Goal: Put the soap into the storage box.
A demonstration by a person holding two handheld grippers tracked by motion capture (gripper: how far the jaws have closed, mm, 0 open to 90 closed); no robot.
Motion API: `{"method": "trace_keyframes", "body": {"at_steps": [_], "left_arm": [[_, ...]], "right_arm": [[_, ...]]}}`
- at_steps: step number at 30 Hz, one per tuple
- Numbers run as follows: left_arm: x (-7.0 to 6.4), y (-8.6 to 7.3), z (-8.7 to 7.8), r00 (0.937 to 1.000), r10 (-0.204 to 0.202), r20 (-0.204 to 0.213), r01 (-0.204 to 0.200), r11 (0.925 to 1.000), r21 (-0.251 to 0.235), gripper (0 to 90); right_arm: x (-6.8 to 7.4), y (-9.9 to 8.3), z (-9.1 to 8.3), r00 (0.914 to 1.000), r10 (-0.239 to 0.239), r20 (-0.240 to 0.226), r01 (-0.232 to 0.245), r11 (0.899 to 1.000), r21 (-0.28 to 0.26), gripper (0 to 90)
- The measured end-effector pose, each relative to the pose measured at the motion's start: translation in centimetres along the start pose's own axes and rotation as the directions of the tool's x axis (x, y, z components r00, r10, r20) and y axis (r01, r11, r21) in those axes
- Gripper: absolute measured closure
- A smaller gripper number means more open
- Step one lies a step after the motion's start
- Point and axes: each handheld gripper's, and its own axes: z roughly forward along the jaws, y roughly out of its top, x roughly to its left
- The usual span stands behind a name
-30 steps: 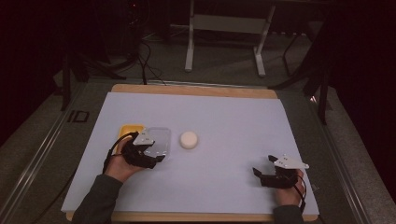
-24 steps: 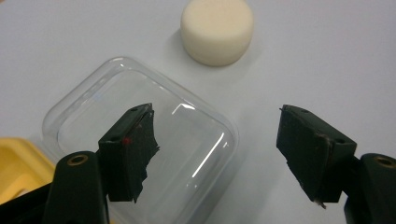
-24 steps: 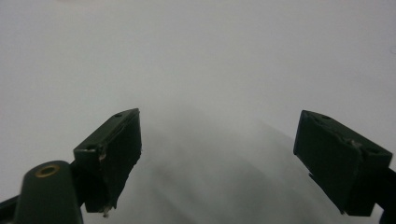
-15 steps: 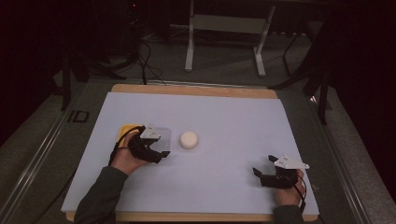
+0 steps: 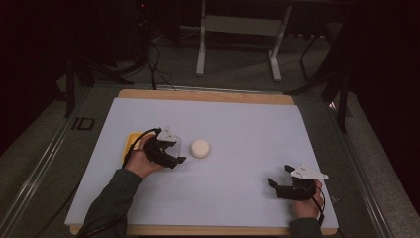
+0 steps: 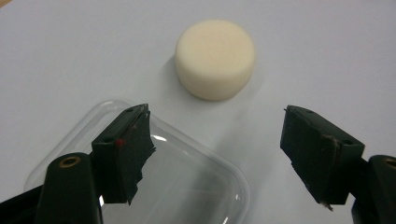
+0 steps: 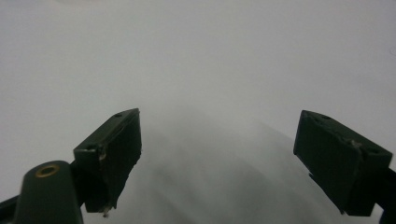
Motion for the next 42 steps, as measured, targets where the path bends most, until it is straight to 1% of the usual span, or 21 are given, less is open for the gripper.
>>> {"method": "trace_keyframes", "body": {"at_steps": [3, 8, 11, 16, 18, 21, 22, 23, 26, 29, 32, 33, 37, 39, 42], "left_arm": [[0.1, 0.4, 0.4, 1.0, 0.003, 0.006, -0.003, 1.0, 0.005, 24.2], [0.3, 0.8, 0.9, 0.9999, 0.003, 0.011, -0.003, 0.9999, 0.016, 18.1], [0.4, 1.1, 1.5, 0.9998, 0.005, 0.019, -0.005, 0.9995, 0.031, 16.4], [0.3, 1.5, 2.2, 0.9993, 0.007, 0.036, -0.009, 0.9993, 0.036, 14.7], [0.3, 1.6, 2.5, 0.9994, 0.007, 0.033, -0.008, 0.9991, 0.042, 11.4], [0.3, 1.9, 3.3, 0.9995, -0.004, 0.031, 0.002, 0.9987, 0.051, 9.6], [0.3, 1.9, 3.3, 0.9995, -0.004, 0.031, 0.002, 0.9987, 0.051, 8.7], [0.3, 2.0, 3.6, 0.9993, -0.01, 0.036, 0.008, 0.9985, 0.055, 8.6], [0.3, 2.1, 3.9, 0.9994, -0.006, 0.033, 0.003, 0.998, 0.063, 7.4], [0.3, 2.5, 4.4, 0.9992, -0.011, 0.038, 0.009, 0.9975, 0.07, 7.2], [0.3, 2.7, 4.6, 0.9994, -0.01, 0.032, 0.007, 0.9973, 0.073, 7.2], [0.4, 2.8, 4.9, 0.9994, -0.015, 0.032, 0.013, 0.9971, 0.075, 7.3], [0.5, 3.0, 5.3, 0.9992, -0.023, 0.034, 0.021, 0.9968, 0.077, 7.3], [0.4, 3.1, 5.8, 0.9992, -0.024, 0.031, 0.021, 0.9959, 0.088, 7.3], [0.4, 3.1, 6.2, 0.9991, -0.026, 0.033, 0.023, 0.9956, 0.091, 7.3]], "right_arm": [[0.0, 0.0, 0.0, 1.0, 0.001, -0.001, -0.001, 1.0, -0.001, 15.0], [0.0, 0.0, 0.0, 1.0, 0.001, -0.001, -0.001, 1.0, 0.0, 15.0], [0.0, 0.0, 0.0, 1.0, 0.001, -0.002, -0.001, 1.0, 0.0, 15.0], [0.0, 0.0, 0.0, 1.0, 0.0, -0.002, 0.0, 1.0, 0.001, 15.0], [0.0, 0.0, 0.0, 1.0, -0.001, -0.002, 0.001, 1.0, 0.002, 15.0], [0.0, 0.0, 0.0, 1.0, -0.001, -0.003, 0.001, 1.0, 0.001, 15.0], [0.0, 0.0, 0.0, 1.0, -0.001, -0.003, 0.001, 1.0, 0.001, 15.0], [0.0, 0.0, 0.0, 1.0, -0.003, -0.004, 0.003, 1.0, 0.002, 15.1], [0.0, 0.0, 0.0, 1.0, -0.003, -0.004, 0.003, 1.0, 0.003, 15.1], [0.0, 0.0, 0.0, 1.0, -0.001, -0.005, 0.001, 1.0, 0.004, 15.1], [0.0, 0.0, 0.0, 1.0, -0.002, -0.005, 0.002, 1.0, 0.004, 15.1], [0.0, 0.0, 0.0, 1.0, -0.001, -0.006, 0.001, 1.0, 0.005, 15.1], [0.0, 0.0, 0.0, 1.0, -0.002, -0.008, 0.002, 1.0, 0.004, 15.1], [0.0, 0.0, 0.0, 1.0, -0.001, -0.009, 0.001, 1.0, 0.005, 15.1], [0.0, 0.0, 0.0, 1.0, -0.001, -0.009, 0.001, 1.0, 0.005, 15.1]]}}
